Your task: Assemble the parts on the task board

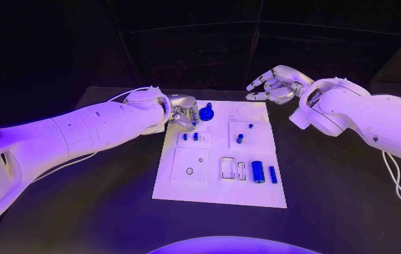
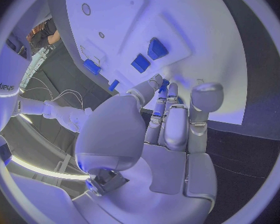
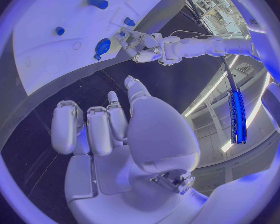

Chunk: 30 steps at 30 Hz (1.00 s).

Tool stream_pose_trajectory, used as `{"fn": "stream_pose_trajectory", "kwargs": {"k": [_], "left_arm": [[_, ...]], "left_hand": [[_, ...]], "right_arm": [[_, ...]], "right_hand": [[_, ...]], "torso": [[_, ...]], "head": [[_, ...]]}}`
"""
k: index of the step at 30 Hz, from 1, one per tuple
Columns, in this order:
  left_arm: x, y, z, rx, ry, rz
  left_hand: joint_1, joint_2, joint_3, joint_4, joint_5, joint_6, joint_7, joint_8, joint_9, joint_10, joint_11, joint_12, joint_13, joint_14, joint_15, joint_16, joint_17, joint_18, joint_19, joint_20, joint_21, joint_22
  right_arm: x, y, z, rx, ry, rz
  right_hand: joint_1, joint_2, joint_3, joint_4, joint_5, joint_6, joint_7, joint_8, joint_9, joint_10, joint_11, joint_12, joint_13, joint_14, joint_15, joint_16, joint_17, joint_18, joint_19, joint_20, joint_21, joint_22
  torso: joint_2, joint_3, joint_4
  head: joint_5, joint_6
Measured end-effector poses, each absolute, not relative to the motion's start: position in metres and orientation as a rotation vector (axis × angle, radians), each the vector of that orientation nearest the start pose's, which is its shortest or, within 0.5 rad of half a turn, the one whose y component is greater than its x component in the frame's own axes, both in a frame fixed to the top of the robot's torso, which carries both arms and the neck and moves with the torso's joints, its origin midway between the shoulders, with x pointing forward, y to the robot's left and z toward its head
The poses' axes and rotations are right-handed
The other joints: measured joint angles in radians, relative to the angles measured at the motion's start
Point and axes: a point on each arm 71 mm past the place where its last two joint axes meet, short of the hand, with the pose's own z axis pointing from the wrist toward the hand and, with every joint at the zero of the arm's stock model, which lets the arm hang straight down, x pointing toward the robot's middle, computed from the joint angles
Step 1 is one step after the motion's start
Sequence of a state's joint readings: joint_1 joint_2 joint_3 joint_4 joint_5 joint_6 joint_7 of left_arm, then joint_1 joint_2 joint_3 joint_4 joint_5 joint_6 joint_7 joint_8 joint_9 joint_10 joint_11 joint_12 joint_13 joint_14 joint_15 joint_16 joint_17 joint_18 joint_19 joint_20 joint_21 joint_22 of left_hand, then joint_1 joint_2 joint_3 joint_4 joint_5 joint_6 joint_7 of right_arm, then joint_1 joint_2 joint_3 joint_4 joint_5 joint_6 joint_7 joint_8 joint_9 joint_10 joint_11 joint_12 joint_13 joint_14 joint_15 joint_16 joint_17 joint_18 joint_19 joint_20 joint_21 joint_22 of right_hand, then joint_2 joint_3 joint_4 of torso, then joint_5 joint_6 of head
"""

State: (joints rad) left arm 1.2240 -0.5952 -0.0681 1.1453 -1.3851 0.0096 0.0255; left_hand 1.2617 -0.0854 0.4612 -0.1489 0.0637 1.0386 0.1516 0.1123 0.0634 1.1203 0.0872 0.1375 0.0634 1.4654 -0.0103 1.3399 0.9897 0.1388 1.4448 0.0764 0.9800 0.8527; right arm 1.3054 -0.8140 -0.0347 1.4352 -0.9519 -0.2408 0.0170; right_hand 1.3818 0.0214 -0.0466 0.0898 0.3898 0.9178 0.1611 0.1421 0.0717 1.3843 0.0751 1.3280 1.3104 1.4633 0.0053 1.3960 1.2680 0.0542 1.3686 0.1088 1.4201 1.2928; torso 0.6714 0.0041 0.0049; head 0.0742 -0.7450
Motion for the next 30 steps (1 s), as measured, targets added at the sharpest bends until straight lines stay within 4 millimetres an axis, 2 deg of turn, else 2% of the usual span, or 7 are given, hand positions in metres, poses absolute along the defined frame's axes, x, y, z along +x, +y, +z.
{"fn": "stream_pose_trajectory", "kwargs": {"k": [4, 21, 24, 25, 26, 27, 30], "left_arm": [[0.541, 0.175, -0.223, 0.255, 1.970, -0.641], [0.540, 0.183, -0.222, 0.244, 1.972, -0.628], [0.540, 0.187, -0.222, 0.239, 1.969, -0.624], [0.539, 0.189, -0.222, 0.236, 1.966, -0.622], [0.539, 0.191, -0.221, 0.233, 1.962, -0.620], [0.539, 0.194, -0.221, 0.225, 1.956, -0.619], [0.540, 0.204, -0.218, 0.182, 1.928, -0.627]], "left_hand": [[-0.009, -0.009, -0.004, -0.004, 0.000, -0.022, 0.005, -0.018, 0.000, -0.027, 0.008, -0.014, 0.000, 0.003, 0.004, 0.000, -0.008, 0.000, -0.004, 0.004, -0.004, -0.005], [-0.010, -0.019, -0.019, -0.003, 0.000, -0.026, 0.009, -0.023, 0.000, -0.040, 0.013, -0.015, 0.000, 0.000, 0.007, 0.000, -0.011, 0.000, -0.001, 0.008, -0.004, -0.005], [-0.010, -0.019, -0.022, 0.000, 0.000, -0.033, 0.009, -0.028, 0.000, -0.047, 0.013, -0.018, 0.000, 0.000, 0.007, 0.000, -0.012, 0.000, -0.003, 0.010, -0.004, -0.006], [-0.010, -0.019, -0.022, 0.000, 0.000, -0.033, 0.009, -0.028, 0.000, -0.047, 0.013, -0.018, 0.000, 0.000, 0.007, 0.000, -0.013, 0.000, -0.004, 0.011, -0.008, -0.006], [-0.010, -0.019, -0.022, 0.000, 0.000, -0.037, 0.012, -0.032, 0.000, -0.047, 0.013, -0.018, 0.000, 0.000, 0.007, 0.000, -0.013, 0.000, -0.004, 0.011, -0.009, -0.008], [-0.010, -0.019, -0.022, 0.000, 0.000, -0.039, 0.010, -0.034, 0.000, -0.047, 0.013, -0.018, 0.000, 0.000, 0.007, 0.000, -0.014, 0.000, -0.004, 0.011, -0.012, -0.009], [-0.010, -0.019, -0.022, 0.000, 0.000, -0.040, 0.009, -0.035, 0.000, -0.047, 0.013, -0.018, 0.001, 0.000, 0.007, 0.000, -0.016, 0.000, -0.004, 0.011, -0.015, -0.015]], "right_arm": [[0.519, -0.210, -0.140, 0.221, 1.704, 0.934], [0.521, -0.215, -0.141, 0.229, 1.705, 0.920], [0.522, -0.218, -0.141, 0.229, 1.705, 0.905], [0.523, -0.219, -0.142, 0.226, 1.706, 0.898], [0.523, -0.220, -0.142, 0.223, 1.706, 0.889], [0.524, -0.221, -0.142, 0.214, 1.706, 0.876], [0.526, -0.223, -0.143, 0.171, 1.707, 0.832]], "right_hand": [[0.000, 0.000, 0.000, 0.000, 0.000, 0.000, 0.000, 0.000, 0.000, 0.000, 0.000, 0.000, 0.000, 0.000, 0.000, 0.000, 0.000, 0.000, 0.000, 0.000, 0.000, 0.000], [0.000, 0.000, 0.000, 0.000, 0.003, 0.000, 0.000, 0.003, 0.000, -0.018, 0.001, -0.022, -0.010, 0.000, 0.000, -0.015, -0.017, 0.000, -0.012, 0.002, -0.012, -0.012], [0.009, 0.008, 0.007, 0.007, 0.003, 0.000, 0.000, 0.005, 0.000, -0.217, -0.005, -0.313, -0.286, 0.005, -0.006, -0.085, -0.105, 0.032, -0.070, -0.002, -0.066, -0.089], [0.019, 0.003, 0.012, 0.011, 0.003, 0.000, 0.000, 0.009, 0.000, -0.302, -0.007, -0.457, -0.412, -0.002, -0.013, -0.119, -0.146, 0.032, -0.093, -0.005, -0.091, -0.124], [0.024, -0.002, 0.015, 0.015, 0.003, 0.000, 0.000, 0.012, 0.000, -0.333, -0.008, -0.526, -0.469, -0.006, -0.017, -0.144, -0.176, 0.031, -0.109, -0.007, -0.108, -0.148], [0.037, -0.004, 0.024, 0.016, 0.003, 0.004, -0.004, 0.017, 0.000, -0.358, -0.007, -0.604, -0.533, -0.020, -0.018, -0.190, -0.233, 0.048, -0.128, -0.009, -0.132, -0.178], [0.067, -0.023, 0.050, 0.020, -0.009, 0.028, -0.002, 0.021, 0.000, -0.379, -0.004, -0.782, -0.692, -0.031, -0.016, -0.273, -0.325, 0.047, -0.146, -0.010, -0.174, -0.228]], "torso": [[0.000, 0.0000, 0.0000], [-0.001, -0.0009, 0.0008], [-0.001, -0.0009, 0.0012], [-0.001, -0.0010, 0.0012], [-0.001, -0.0012, 0.0012], [-0.001, -0.0014, 0.0012], [-0.001, -0.0014, 0.0013]], "head": [[-0.001, 0.000], [-0.001, 0.000], [-0.001, 0.001], [-0.001, 0.002], [-0.001, 0.003], [-0.001, 0.004], [-0.004, 0.005]]}}
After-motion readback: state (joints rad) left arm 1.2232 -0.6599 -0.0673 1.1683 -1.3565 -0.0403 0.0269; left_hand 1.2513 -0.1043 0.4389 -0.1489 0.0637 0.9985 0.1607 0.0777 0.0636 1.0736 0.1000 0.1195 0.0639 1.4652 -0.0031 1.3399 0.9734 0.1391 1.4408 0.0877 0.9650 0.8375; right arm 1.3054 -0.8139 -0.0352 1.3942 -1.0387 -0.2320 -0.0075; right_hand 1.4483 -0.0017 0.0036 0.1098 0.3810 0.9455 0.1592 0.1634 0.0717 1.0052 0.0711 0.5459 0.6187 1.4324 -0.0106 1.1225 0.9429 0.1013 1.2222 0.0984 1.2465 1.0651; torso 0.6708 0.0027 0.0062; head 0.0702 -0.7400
